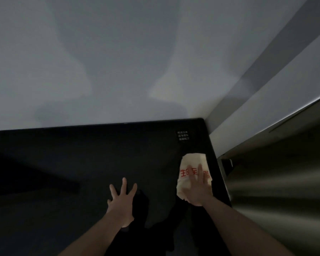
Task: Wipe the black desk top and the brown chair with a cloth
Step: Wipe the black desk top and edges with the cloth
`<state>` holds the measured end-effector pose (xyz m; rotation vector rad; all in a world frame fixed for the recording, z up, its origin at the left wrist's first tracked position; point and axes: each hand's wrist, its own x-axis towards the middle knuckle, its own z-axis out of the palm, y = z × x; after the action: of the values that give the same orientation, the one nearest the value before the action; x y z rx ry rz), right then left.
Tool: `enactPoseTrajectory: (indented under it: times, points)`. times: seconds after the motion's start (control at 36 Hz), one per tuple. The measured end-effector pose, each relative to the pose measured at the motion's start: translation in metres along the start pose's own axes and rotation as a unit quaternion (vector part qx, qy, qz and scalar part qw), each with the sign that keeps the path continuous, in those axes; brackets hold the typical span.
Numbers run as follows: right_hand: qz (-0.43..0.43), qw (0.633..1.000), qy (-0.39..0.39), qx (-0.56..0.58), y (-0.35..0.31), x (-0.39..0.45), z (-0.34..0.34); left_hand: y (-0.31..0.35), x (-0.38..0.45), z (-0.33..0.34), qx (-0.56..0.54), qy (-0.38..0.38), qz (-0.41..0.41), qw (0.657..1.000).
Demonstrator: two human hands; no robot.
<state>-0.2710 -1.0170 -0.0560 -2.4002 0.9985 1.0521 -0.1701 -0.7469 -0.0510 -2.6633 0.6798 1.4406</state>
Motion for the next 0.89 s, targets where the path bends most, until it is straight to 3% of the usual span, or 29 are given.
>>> enactPoseTrajectory:
  times: [0.17, 0.33, 0.61, 0.89]
  points:
    - [0.019, 1.000, -0.007, 0.008, 0.047, 0.019, -0.025, 0.001, 0.008, 0.007, 0.013, 0.021, -0.011, 1.000]
    - [0.031, 0.999, -0.006, 0.035, 0.052, 0.026, -0.038, -0.006, 0.007, 0.000, -0.028, 0.018, 0.003, 0.999]
    - [0.053, 0.991, 0.028, 0.120, -0.030, 0.007, -0.020, -0.049, -0.029, -0.004, -0.076, 0.044, -0.006, 0.996]
    - [-0.031, 0.993, 0.014, 0.117, -0.119, -0.031, 0.023, -0.085, -0.046, -0.018, -0.047, 0.041, 0.013, 0.998]
